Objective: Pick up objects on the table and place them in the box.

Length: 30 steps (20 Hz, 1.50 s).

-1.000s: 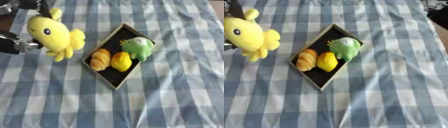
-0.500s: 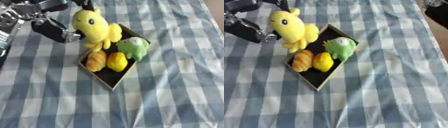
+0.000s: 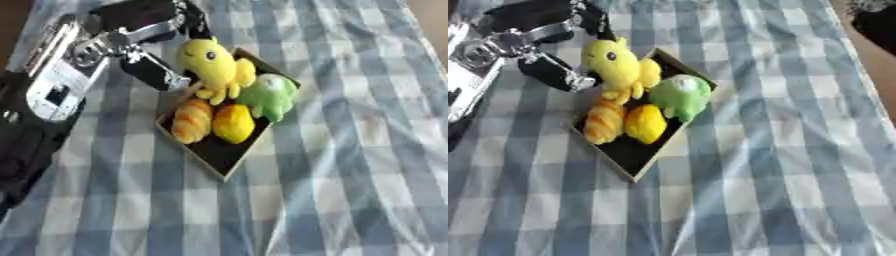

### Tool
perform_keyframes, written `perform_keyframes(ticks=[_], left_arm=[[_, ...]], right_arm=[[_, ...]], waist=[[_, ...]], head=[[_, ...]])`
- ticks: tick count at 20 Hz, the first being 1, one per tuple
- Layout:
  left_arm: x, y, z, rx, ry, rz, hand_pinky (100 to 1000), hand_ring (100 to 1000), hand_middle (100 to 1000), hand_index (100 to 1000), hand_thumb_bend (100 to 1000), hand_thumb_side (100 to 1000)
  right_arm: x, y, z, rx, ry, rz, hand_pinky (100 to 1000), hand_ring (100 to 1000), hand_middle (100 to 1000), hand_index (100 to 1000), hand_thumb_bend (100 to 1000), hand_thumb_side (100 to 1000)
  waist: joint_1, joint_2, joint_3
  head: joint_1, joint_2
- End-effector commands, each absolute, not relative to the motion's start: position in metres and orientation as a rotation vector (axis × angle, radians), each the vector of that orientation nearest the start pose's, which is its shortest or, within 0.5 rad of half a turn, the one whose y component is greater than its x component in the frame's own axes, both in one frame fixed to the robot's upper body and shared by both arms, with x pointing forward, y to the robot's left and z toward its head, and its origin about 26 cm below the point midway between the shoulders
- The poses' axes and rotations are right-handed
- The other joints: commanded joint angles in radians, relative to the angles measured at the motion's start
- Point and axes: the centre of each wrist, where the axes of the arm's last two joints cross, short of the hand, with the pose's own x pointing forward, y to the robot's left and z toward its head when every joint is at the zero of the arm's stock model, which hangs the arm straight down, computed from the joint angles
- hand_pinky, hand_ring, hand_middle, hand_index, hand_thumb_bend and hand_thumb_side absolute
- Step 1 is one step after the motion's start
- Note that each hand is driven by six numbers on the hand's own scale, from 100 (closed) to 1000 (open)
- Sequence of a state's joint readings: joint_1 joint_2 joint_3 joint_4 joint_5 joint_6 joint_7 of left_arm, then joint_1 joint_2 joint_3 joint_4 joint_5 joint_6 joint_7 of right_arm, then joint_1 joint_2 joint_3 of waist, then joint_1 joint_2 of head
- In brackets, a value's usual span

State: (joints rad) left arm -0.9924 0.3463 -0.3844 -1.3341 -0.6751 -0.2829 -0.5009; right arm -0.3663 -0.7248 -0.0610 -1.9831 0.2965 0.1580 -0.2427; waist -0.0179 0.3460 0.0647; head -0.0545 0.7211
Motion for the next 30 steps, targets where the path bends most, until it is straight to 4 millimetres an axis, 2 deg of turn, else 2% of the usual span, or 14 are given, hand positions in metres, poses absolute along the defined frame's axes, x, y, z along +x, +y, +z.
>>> perform_keyframes(ticks=[1, 2, 4, 7, 8, 9, 11, 12, 13, 15, 18, 22, 26, 30], left_arm=[[0.433, 0.138, 0.258, -0.748, 2.423, 2.458, 712, 708, 628, 734, 308, 100], [0.434, 0.138, 0.256, -0.731, 2.418, 2.470, 742, 747, 672, 783, 339, 100], [0.436, 0.138, 0.254, -0.692, 2.373, 2.521, 797, 824, 762, 891, 417, 255], [0.437, 0.140, 0.256, -0.638, 2.317, 2.568, 826, 860, 795, 931, 461, 379], [0.437, 0.141, 0.257, -0.622, 2.315, 2.572, 839, 878, 820, 957, 483, 517], [0.436, 0.141, 0.258, -0.612, 2.315, 2.572, 841, 880, 822, 959, 484, 529], [0.436, 0.143, 0.260, -0.606, 2.326, 2.563, 855, 896, 848, 989, 481, 691], [0.435, 0.144, 0.262, -0.607, 2.337, 2.550, 877, 919, 871, 1000, 584, 879], [0.434, 0.145, 0.264, -0.611, 2.358, 2.523, 888, 940, 882, 1000, 786, 1000], [0.431, 0.147, 0.272, -0.638, 2.392, 2.461, 904, 985, 907, 1000, 860, 1000], [0.423, 0.150, 0.285, -0.691, 2.408, 2.375, 890, 972, 894, 1000, 687, 989], [0.402, 0.160, 0.312, -0.767, 2.439, 2.214, 859, 941, 860, 949, 433, 765], [0.363, 0.188, 0.344, -0.869, 2.580, 1.944, 819, 867, 786, 873, 369, 586], [0.320, 0.229, 0.352, -0.969, 2.747, 1.692, 796, 823, 747, 832, 264, 472]], right_arm=[[0.292, -0.320, 0.280, -1.079, -2.232, 0.495, 890, 961, 883, 859, 100, 474], [0.292, -0.320, 0.280, -1.078, -2.232, 0.492, 890, 960, 882, 858, 100, 476], [0.292, -0.320, 0.279, -1.077, -2.231, 0.489, 889, 960, 882, 858, 100, 478], [0.292, -0.321, 0.279, -1.077, -2.229, 0.486, 889, 960, 882, 858, 100, 484], [0.292, -0.321, 0.278, -1.075, -2.228, 0.484, 889, 960, 882, 857, 100, 489], [0.292, -0.321, 0.278, -1.074, -2.226, 0.483, 889, 960, 882, 857, 100, 489], [0.292, -0.321, 0.277, -1.072, -2.224, 0.479, 889, 960, 882, 856, 100, 494], [0.292, -0.321, 0.277, -1.071, -2.223, 0.478, 889, 960, 882, 856, 100, 496], [0.292, -0.321, 0.276, -1.070, -2.220, 0.478, 888, 960, 881, 855, 100, 499], [0.292, -0.321, 0.275, -1.067, -2.216, 0.479, 888, 960, 881, 855, 100, 505], [0.292, -0.320, 0.275, -1.061, -2.217, 0.479, 888, 960, 881, 855, 100, 506], [0.292, -0.322, 0.274, -1.068, -2.213, 0.475, 888, 960, 880, 854, 100, 501], [0.291, -0.323, 0.275, -1.083, -2.212, 0.467, 888, 959, 879, 853, 100, 489], [0.290, -0.326, 0.276, -1.102, -2.216, 0.460, 888, 959, 879, 854, 100, 485]], waist=[[0.014, -0.030, -0.002], [0.014, -0.030, -0.002], [0.014, -0.029, -0.002], [0.015, -0.029, -0.001], [0.016, -0.029, -0.001], [0.016, -0.029, -0.001], [0.016, -0.030, -0.001], [0.016, -0.031, -0.001], [0.016, -0.031, 0.000], [0.016, -0.032, 0.001], [0.016, -0.033, 0.004], [0.016, -0.035, 0.011], [0.019, -0.036, 0.022], [0.020, -0.041, 0.030]], head=[[0.004, -0.004], [0.003, -0.004], [0.002, -0.003], [0.000, -0.004], [-0.001, -0.005], [-0.002, -0.005], [-0.003, -0.005], [-0.003, -0.005], [-0.004, -0.005], [-0.005, -0.004], [-0.008, -0.003], [-0.013, 0.000], [-0.023, 0.000], [-0.029, 0.003]])
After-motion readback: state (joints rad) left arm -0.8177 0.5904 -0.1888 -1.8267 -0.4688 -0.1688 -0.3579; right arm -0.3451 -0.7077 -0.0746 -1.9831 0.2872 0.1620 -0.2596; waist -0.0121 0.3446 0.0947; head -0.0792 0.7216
